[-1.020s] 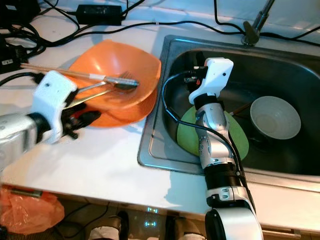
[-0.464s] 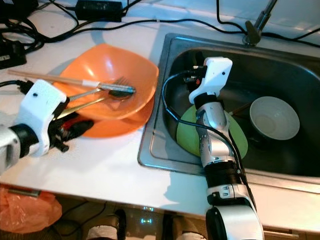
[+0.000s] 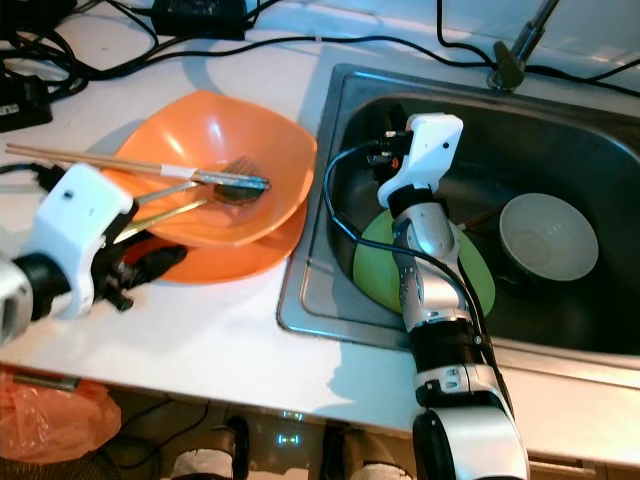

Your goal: Kitchen organization

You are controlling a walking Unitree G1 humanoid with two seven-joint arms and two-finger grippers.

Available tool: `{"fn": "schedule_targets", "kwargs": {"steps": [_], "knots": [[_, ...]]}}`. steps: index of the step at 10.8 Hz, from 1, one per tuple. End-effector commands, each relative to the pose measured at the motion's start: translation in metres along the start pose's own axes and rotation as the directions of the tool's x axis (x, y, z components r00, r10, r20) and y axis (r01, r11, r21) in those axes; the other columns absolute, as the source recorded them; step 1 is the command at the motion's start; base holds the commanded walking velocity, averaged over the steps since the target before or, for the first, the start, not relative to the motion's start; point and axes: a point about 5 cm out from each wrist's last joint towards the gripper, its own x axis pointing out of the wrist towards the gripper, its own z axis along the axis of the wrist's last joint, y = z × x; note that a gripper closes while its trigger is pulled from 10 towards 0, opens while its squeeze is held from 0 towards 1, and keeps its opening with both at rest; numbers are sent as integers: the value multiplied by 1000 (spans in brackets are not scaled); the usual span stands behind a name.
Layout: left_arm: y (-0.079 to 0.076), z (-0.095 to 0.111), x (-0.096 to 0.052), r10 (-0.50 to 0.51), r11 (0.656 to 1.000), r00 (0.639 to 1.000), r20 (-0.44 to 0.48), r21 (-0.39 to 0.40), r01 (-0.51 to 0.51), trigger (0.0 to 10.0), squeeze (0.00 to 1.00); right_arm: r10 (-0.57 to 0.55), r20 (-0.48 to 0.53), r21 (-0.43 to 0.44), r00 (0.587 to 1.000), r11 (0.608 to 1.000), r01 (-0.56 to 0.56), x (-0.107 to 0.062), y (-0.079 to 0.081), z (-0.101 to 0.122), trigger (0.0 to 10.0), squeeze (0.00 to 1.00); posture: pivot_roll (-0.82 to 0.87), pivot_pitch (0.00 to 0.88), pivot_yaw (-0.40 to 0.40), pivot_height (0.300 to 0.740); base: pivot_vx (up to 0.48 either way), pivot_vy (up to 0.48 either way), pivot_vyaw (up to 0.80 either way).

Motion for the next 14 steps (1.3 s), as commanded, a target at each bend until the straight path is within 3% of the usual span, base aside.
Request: {"fn": "schedule_targets", "kwargs": {"steps": [1, 4, 10, 12, 13, 14], "knots": [[-4, 7, -5, -80, 996, 996, 32, 49, 78, 10000, 0, -33, -38, 12, 999, 999, 34, -6, -7, -11, 10000, 0, 366, 251, -85, 740, 0, 0, 0], [6, 13, -10, -85, 995, 995, 57, 55, 81, 10000, 0, -35, -39, 13, 999, 999, 35, -5, -7, -12, 10000, 0, 368, 242, -82, 740, 0, 0, 0], [8, 16, -26, -211, 977, 972, 104, 36, 208, 10000, 0, -28, -40, 20, 999, 999, 29, -5, -6, -13, 10000, 0, 367, 249, -80, 740, 0, 0, 0], [18, 12, -28, -168, 982, 967, 193, -51, 181, 10000, 0, -25, -43, 26, 999, 999, 26, -6, -4, -15, 10000, 0, 371, 249, -80, 740, 0, 0, 0], [17, 12, -27, -173, 979, 954, 244, -65, 194, 10000, 0, -25, -44, 26, 999, 999, 26, -6, -4, -15, 10000, 0, 364, 249, -83, 740, 0, 0, 0], [11, 16, -32, -228, 969, 931, 286, -23, 245, 10000, 0, -24, -48, 20, 999, 999, 25, -7, -6, -15, 10000, 0, 363, 250, -86, 740, 0, 0, 0]]}}
